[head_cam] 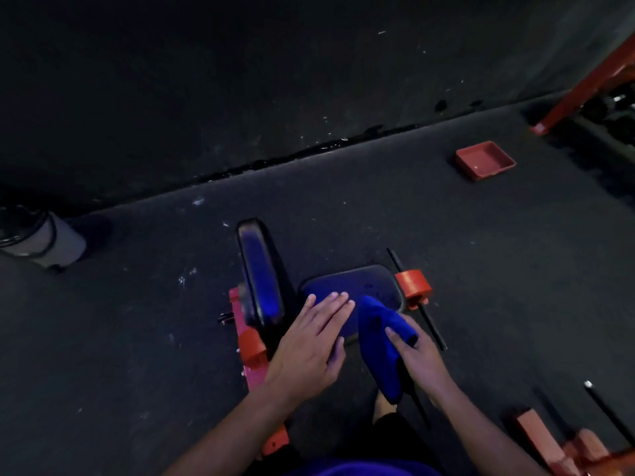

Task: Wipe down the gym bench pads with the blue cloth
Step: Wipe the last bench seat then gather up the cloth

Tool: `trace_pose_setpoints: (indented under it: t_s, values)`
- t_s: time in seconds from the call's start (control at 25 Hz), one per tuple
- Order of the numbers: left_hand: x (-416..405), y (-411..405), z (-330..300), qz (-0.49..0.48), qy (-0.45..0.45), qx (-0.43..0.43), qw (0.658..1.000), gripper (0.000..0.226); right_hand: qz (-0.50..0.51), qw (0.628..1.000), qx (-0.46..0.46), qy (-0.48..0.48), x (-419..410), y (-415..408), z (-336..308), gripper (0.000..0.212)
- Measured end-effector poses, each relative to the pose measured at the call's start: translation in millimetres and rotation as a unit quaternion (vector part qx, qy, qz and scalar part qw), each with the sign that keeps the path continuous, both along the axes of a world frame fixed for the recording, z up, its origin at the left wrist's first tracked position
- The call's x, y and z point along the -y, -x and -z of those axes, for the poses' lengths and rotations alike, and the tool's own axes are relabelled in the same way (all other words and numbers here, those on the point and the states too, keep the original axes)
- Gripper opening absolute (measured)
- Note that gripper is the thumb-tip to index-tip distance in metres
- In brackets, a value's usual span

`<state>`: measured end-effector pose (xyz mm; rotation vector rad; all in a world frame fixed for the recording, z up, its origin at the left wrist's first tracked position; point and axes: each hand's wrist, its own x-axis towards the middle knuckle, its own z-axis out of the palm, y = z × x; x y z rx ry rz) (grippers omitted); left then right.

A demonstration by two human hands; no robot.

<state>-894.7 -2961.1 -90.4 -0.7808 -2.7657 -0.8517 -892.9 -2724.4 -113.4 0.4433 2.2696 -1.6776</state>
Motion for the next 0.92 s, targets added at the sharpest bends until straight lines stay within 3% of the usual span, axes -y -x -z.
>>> trace_pose_setpoints:
  t_s: [0.16,0.32,0.48,0.64,0.8,0.92]
  values:
    - [-69.8,43.5,-10.1,-0.145,0.048,0.088,0.984,0.071,-0.058,0.998,0.006,0.03,-70.5,47.2,-1.8,0.029]
    - [-118.5,71.6,-13.3,-0.219,0.095,0.163,0.957,0.079,-0.045,0.998,0.032,0.018,-145.5,80.6,-14.6,0.019]
    - [-137.1,81.4,-2.2,-0.282,0.062,0.211,0.934,0.081,-0.03,0.994,0.101,-0.024,-180.3,116.4,-18.5,0.05]
    - [-128.1,77.1,19.2,-0.358,-0.042,0.256,0.897,0.09,-0.099,0.988,0.113,-0.036,-161.2,157.8,-26.4,0.021]
    - [-104.4,75.2,40.5,-0.404,-0.123,0.23,0.877,0.093,-0.154,0.981,0.099,-0.062,-130.5,201.3,-41.3,0.026]
    - [-96.4,95.8,75.0,-0.44,-0.127,0.293,0.839,0.092,-0.231,0.963,0.097,-0.094,-120.3,220.2,-42.2,0.013]
